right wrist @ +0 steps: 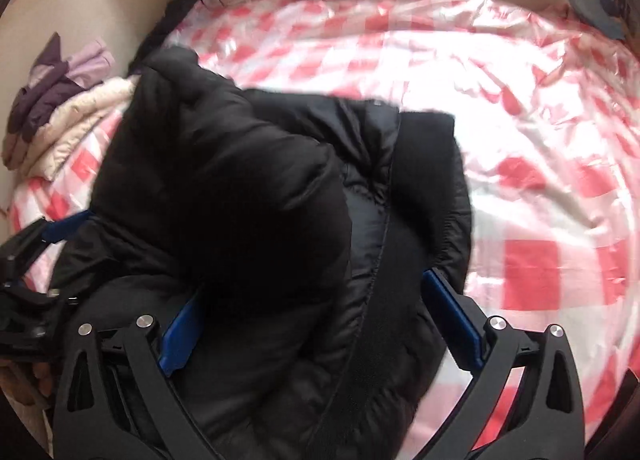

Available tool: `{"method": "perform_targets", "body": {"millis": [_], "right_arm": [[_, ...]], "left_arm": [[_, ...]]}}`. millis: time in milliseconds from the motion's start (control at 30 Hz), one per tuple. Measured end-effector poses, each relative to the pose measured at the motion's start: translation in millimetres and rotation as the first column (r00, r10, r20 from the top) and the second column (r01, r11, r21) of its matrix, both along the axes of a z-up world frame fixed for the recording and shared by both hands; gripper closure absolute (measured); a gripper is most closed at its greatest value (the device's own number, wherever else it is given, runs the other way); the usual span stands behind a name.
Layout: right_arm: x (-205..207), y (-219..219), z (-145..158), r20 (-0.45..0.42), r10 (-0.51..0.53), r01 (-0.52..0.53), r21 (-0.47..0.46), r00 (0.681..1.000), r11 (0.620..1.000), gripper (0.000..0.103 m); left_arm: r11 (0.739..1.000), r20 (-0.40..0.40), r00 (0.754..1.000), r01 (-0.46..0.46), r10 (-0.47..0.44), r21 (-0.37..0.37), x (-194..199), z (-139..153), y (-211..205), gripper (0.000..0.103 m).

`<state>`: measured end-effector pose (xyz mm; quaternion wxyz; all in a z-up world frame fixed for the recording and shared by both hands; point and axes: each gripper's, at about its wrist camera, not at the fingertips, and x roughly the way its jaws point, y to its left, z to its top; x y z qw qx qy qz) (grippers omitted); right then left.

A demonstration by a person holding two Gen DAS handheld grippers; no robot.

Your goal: Fold large clothes

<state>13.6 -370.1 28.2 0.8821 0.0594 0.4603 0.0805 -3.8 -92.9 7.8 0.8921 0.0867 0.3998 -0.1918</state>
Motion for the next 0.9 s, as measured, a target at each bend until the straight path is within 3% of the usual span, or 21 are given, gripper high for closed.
{"method": "perform_targets", "body": {"millis": [133, 200, 267, 333, 400, 500, 567, 667, 733, 800, 833, 900], "right_arm": [[-48.8, -1.7, 11.9, 0.042, -0.020, 0.022, -0.056, 0.999, 0.998, 0.006], [-53.9, -1.9, -9.8, -0.027, -0.033, 0.031, -0.066, 0.999, 0.997, 0.006], [-51.8, -3.5, -41.7, -0.131, -0.018, 0.018, -0.003, 0.991, 1.000, 0.006], [-51.4, -9.3, -38.5, -0.157, -0.030, 0.034, 0.024, 0.987, 0.999, 0.006], [-49.5, -14.3, -16.9, -0.102, -0.047, 0.048, 0.008, 0.994, 0.999, 0.006], [-47.0, -21.7, 39.0, 0.082, -0.090, 0.090, 0.004, 0.993, 0.996, 0.006], [-34.0, -17.4, 65.6, 0.158, -0.076, 0.074, 0.021, 0.984, 0.997, 0.006], [-0.8, -8.2, 78.0, 0.194, -0.048, 0.040, 0.043, 0.980, 0.998, 0.006], [26.7, -7.5, 62.0, 0.139, -0.050, 0.041, 0.070, 0.989, 0.997, 0.006], [60.0, -5.5, 23.4, 0.026, -0.081, 0.079, 0.061, 0.996, 0.995, 0.006], [72.9, -10.6, -6.5, -0.055, -0.077, 0.082, 0.098, 0.996, 0.992, 0.006], [79.6, -17.2, -29.3, -0.122, -0.076, 0.095, 0.163, 0.990, 0.982, 0.006]], "left_arm": [[0.999, 0.056, 0.998, 0.002, -0.004, 0.032, -18.0, 7.9, 1.6, 0.014], [0.999, 0.064, 0.998, 0.011, -0.013, 0.031, -22.9, 6.9, 0.8, 0.013], [0.999, 0.065, 0.998, 0.017, -0.020, 0.041, -26.0, 4.8, -1.4, 0.013], [0.998, 0.078, 0.997, 0.015, -0.020, 0.064, -33.4, 4.9, -3.9, 0.013], [0.997, 0.093, 0.995, 0.017, -0.024, 0.074, -39.0, 5.3, -3.5, 0.013], [0.996, 0.113, 0.993, 0.019, -0.028, 0.084, -43.0, 4.0, -3.8, 0.013], [0.997, 0.115, 0.993, 0.014, -0.023, 0.079, -43.3, 4.2, -3.6, 0.013], [0.997, 0.125, 0.992, 0.011, -0.020, 0.078, -44.6, 4.1, -4.1, 0.013], [0.997, 0.131, 0.991, 0.011, -0.021, 0.081, -45.5, 3.1, -3.4, 0.013], [0.997, 0.133, 0.991, 0.012, -0.022, 0.076, -46.2, 1.6, -2.5, 0.013], [0.998, 0.135, 0.990, 0.019, -0.028, 0.067, -46.7, 1.5, -2.0, 0.013], [0.997, 0.137, 0.990, 0.027, -0.037, 0.073, -47.8, 1.7, -4.6, 0.013]]}}
